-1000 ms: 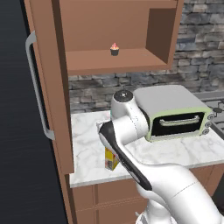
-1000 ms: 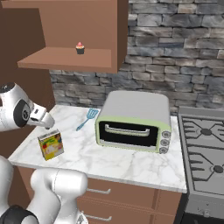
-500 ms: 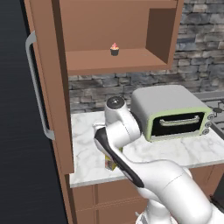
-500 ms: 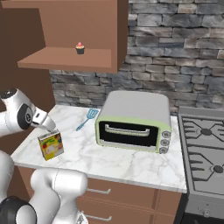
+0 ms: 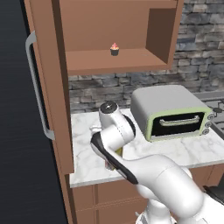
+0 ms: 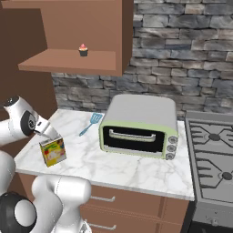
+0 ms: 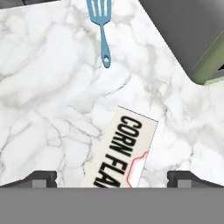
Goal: Pick the cereal and canned food from the counter and place them in the cabinets closest to them.
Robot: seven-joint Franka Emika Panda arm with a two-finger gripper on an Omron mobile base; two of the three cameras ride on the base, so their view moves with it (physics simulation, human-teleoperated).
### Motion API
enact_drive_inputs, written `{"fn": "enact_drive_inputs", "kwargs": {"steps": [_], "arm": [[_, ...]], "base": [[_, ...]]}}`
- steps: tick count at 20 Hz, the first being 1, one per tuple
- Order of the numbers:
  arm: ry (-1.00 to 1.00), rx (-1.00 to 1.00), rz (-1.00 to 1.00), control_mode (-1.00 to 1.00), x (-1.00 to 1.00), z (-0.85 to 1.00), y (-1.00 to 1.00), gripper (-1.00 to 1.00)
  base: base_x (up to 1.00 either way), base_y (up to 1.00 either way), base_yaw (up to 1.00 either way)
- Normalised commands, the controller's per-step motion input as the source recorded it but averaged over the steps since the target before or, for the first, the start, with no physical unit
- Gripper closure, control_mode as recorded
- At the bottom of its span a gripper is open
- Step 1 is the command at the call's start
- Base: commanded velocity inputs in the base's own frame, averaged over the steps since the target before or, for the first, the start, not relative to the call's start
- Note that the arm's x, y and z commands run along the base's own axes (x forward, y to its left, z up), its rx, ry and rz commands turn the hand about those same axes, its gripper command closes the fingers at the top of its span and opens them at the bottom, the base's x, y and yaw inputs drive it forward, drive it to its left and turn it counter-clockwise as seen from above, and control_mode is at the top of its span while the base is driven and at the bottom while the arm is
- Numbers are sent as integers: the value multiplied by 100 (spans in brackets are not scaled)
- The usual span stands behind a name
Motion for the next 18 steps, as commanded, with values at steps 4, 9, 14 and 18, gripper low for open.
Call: {"fn": "enact_drive_inputs", "kwargs": {"steps": [4, 9, 14, 18], "arm": [[1, 0, -7, -100, 3, -30, 0, -100], [2, 0, -6, -100, 2, -29, 0, -100], [0, 0, -6, -100, 6, -25, 0, -100], [0, 0, -4, -100, 9, -17, 0, -100]], "base": [[0, 0, 0], [0, 0, 0], [0, 0, 0], [0, 0, 0]]}}
